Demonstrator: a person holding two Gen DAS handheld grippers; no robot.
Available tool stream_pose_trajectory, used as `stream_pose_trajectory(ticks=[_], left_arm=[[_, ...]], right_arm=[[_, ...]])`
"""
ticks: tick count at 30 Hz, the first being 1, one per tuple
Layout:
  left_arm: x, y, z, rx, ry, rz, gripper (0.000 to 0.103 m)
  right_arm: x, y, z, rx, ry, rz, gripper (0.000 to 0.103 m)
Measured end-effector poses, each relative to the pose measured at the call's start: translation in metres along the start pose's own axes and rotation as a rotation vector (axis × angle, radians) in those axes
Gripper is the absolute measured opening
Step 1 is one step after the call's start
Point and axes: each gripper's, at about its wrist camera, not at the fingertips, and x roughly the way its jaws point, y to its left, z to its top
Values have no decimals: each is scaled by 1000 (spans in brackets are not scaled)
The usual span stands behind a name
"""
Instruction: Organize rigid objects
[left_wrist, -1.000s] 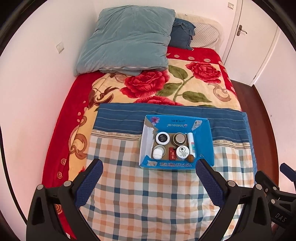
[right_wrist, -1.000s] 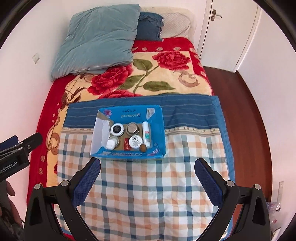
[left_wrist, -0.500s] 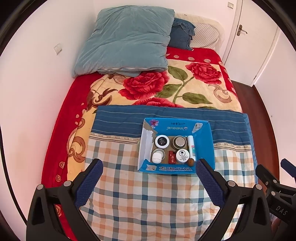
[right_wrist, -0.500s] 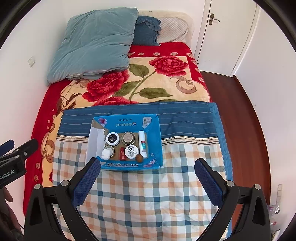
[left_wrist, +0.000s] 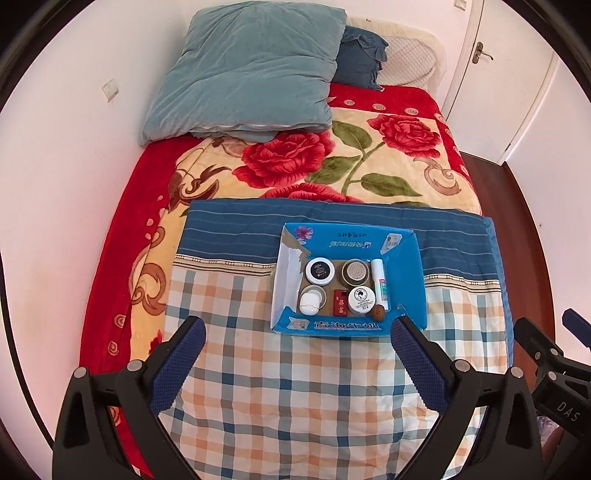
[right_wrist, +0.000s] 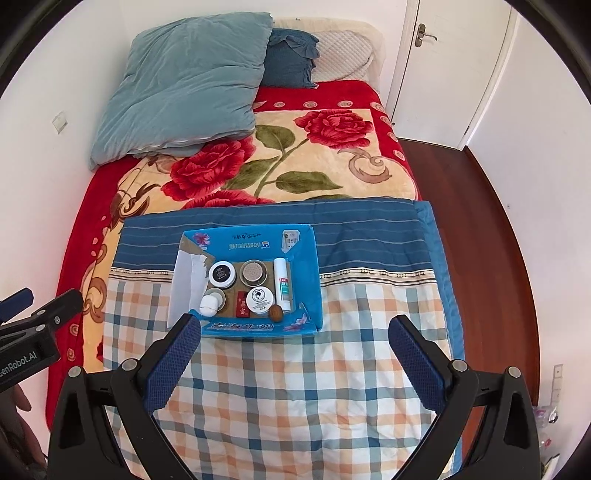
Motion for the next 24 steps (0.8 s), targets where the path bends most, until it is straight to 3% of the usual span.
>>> stream_pose_trajectory(ticks=[24], left_arm=[[0,4,-8,-4,4,5,103]], right_arm=[[-6,6,-8,-13,-11,-10,103]])
